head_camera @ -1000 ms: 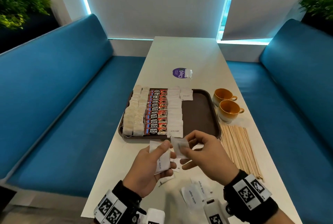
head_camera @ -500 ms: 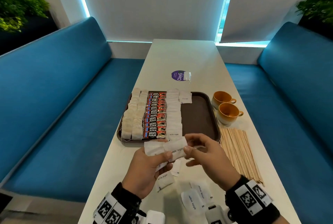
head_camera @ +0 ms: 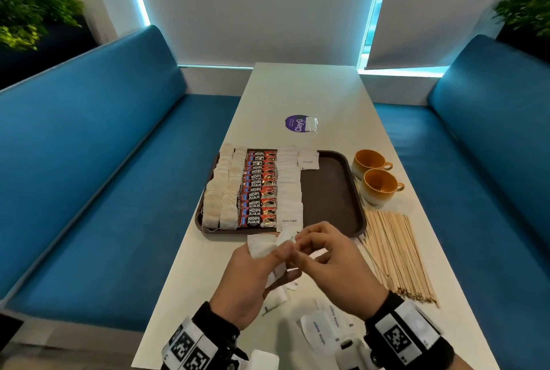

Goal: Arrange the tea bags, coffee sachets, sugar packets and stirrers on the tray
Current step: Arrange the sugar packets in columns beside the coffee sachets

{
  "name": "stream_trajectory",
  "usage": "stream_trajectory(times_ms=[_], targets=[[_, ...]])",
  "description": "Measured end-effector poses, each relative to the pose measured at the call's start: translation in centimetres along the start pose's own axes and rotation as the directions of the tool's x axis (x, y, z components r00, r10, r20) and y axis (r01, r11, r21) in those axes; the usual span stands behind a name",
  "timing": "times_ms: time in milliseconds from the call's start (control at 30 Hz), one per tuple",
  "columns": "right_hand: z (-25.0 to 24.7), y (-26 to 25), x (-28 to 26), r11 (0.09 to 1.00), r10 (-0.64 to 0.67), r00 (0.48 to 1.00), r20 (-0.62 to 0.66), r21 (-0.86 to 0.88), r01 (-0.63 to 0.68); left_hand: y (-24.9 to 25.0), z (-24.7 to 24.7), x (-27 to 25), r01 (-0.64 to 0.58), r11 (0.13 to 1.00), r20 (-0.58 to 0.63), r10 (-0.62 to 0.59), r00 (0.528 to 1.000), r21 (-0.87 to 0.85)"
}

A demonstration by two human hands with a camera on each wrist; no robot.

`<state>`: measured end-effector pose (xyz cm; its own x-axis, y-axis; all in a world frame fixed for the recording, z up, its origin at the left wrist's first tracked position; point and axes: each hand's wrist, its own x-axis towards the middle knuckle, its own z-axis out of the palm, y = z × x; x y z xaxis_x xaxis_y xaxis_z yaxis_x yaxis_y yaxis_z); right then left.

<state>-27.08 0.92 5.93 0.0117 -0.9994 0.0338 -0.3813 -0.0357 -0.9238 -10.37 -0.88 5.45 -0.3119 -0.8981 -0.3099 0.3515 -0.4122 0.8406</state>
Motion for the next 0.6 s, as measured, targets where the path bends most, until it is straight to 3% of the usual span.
stream_trajectory(times_ms=[167,333,600], targets=[[-1.0,0.2,0.4,0.999,0.017,0.999,-0.041,-0.027,-0.018,-0.1,-0.9,0.3,0.022,1.0,-0.056,-0.021,0.998,0.018],[-2.2,0.0,1.0,0.983,0.059,0.996,0.06,0.167,-0.069,0.1,-1.1,0.7,0.043,0.998,-0.058,-0.041,0.998,0.039],[-2.0,0.5,1.5,0.969,0.117,0.992,0.051,0.211,-0.125,0.5,-0.9,1.4,0.066,0.998,-0.125,-0.068,0.99,-0.023]])
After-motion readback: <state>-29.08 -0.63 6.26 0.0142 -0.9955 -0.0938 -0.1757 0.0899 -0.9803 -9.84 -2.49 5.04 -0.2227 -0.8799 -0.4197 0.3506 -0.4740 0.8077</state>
